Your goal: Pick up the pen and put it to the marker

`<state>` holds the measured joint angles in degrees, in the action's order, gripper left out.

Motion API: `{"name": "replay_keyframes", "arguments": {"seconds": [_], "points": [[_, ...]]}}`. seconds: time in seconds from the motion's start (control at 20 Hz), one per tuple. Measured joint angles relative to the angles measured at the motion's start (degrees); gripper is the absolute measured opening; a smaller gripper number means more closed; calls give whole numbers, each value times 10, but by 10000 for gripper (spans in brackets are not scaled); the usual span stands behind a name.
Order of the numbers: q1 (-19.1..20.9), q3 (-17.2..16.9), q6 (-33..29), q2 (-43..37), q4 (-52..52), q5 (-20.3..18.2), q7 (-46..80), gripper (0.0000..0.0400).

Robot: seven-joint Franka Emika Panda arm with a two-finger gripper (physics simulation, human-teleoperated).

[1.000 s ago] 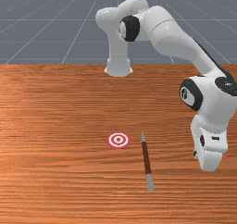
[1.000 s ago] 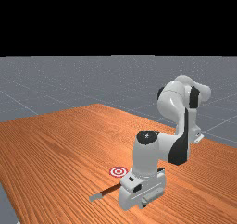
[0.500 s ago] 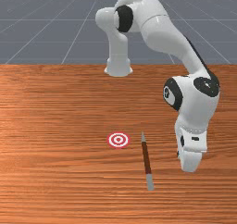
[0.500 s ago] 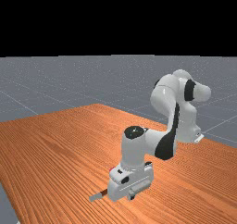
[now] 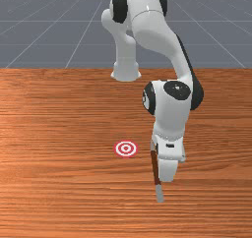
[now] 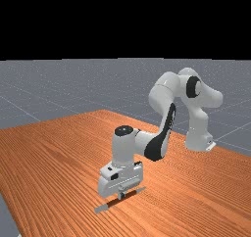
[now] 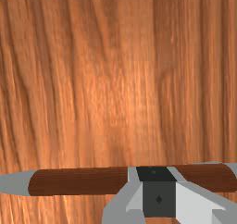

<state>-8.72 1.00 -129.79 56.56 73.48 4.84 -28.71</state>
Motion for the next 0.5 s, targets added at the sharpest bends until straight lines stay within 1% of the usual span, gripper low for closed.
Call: {"name": "replay_keyframes", "arguments": {"seconds": [0.05, 0.1, 0.15, 0.2, 0.25, 0.3, 0.35, 0.4, 0.45, 0.5], "points": [[6, 3, 49, 14, -33, -7, -4, 0], [-8, -20, 61, 18, -42, 18, 10, 0], [-10, -25, 66, 20, -47, 22, 15, 0], [0, -8, 57, 19, -44, -11, 37, 0], [-7, -8, 63, 25, -56, -10, 45, 0], [-20, -10, 3, 9, -17, 6, 38, 0], [-29, -6, 75, 40, -84, -8, 66, 0], [-37, -2, 80, 46, -96, -5, 60, 0], [-43, -3, 30, 33, -60, 3, 57, 0], [-44, -2, 34, 42, -70, 2, 56, 0]]}}
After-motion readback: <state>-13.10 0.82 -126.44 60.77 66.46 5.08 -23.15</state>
